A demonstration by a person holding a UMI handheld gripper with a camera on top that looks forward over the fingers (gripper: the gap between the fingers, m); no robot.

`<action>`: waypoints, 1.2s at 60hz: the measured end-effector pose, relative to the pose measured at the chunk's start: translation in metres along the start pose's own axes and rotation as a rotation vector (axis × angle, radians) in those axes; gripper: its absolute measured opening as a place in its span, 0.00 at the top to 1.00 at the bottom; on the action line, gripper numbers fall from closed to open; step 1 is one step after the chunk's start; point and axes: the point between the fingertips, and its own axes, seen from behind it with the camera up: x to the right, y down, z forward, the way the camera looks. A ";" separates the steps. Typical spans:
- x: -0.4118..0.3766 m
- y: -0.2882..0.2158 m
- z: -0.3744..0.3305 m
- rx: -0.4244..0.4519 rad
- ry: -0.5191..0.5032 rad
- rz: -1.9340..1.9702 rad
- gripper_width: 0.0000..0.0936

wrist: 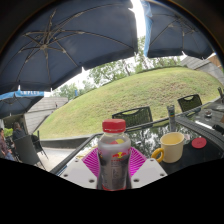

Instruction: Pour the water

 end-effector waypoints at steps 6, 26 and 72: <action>0.037 -0.033 0.022 0.044 0.028 0.199 0.65; 0.117 -0.066 0.067 0.151 -0.115 1.321 0.65; 0.228 -0.238 -0.002 0.428 0.184 0.063 0.62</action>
